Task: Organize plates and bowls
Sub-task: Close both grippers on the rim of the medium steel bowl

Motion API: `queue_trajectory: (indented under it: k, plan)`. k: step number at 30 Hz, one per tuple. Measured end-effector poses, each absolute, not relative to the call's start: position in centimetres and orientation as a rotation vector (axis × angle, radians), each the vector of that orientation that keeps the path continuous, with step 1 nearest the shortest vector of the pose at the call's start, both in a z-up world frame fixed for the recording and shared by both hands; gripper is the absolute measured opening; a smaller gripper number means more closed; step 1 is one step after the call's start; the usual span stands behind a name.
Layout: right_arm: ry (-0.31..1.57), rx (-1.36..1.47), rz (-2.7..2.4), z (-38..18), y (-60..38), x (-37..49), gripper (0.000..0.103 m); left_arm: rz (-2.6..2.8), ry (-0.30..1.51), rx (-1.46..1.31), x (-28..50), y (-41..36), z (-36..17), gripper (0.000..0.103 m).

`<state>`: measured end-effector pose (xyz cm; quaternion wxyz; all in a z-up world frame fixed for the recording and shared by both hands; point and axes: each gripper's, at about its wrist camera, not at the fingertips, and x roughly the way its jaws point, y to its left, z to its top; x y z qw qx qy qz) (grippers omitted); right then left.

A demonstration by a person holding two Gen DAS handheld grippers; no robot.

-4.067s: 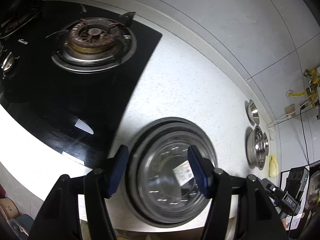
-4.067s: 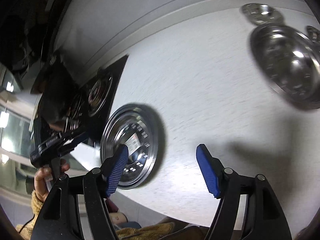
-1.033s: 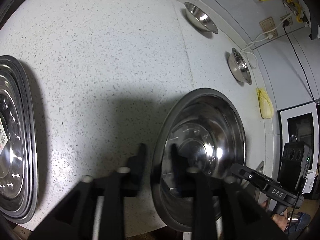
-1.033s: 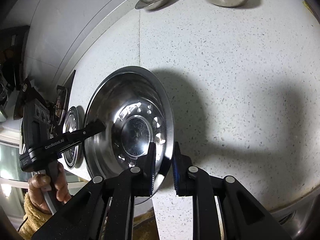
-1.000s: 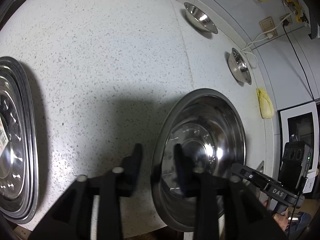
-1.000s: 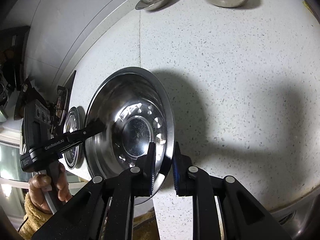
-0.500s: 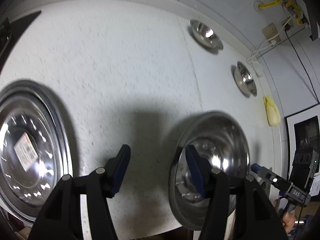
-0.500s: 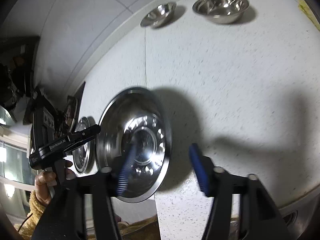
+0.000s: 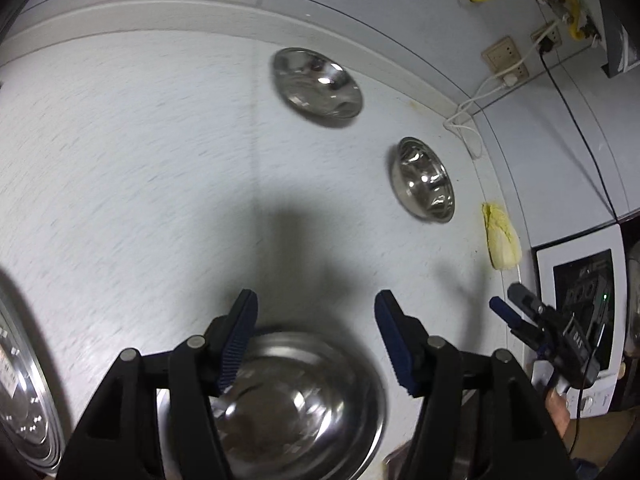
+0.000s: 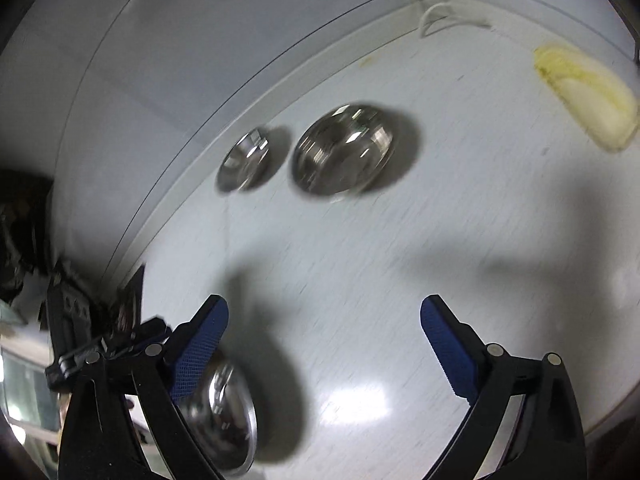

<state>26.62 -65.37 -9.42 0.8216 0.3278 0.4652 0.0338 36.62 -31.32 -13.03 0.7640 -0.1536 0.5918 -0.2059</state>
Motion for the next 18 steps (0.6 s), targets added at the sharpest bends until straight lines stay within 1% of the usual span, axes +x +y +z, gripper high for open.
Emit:
queue_trajectory:
  k: [9, 15, 17, 18]
  plan:
    - [1.031, 0.714, 0.044, -11.6, -69.4, 33.6, 0.095, -0.436, 1.311, -0.304, 43.9, -38.7, -14.8, 0.059]
    - [1.076, 0.701, 0.085, -13.8, -69.6, 37.7, 0.095, -0.425, 1.352, -0.298, 48.4, -42.9, -18.0, 0.059]
    - [1.083, 0.675, 0.082, -14.3, -69.2, 38.7, 0.094, -0.432, 1.358, -0.29, 49.0, -43.8, -18.8, 0.059]
    - [1.085, 0.666, 0.081, -14.4, -69.2, 39.0, 0.088, -0.431, 1.361, -0.279, 49.4, -44.4, -19.2, 0.059]
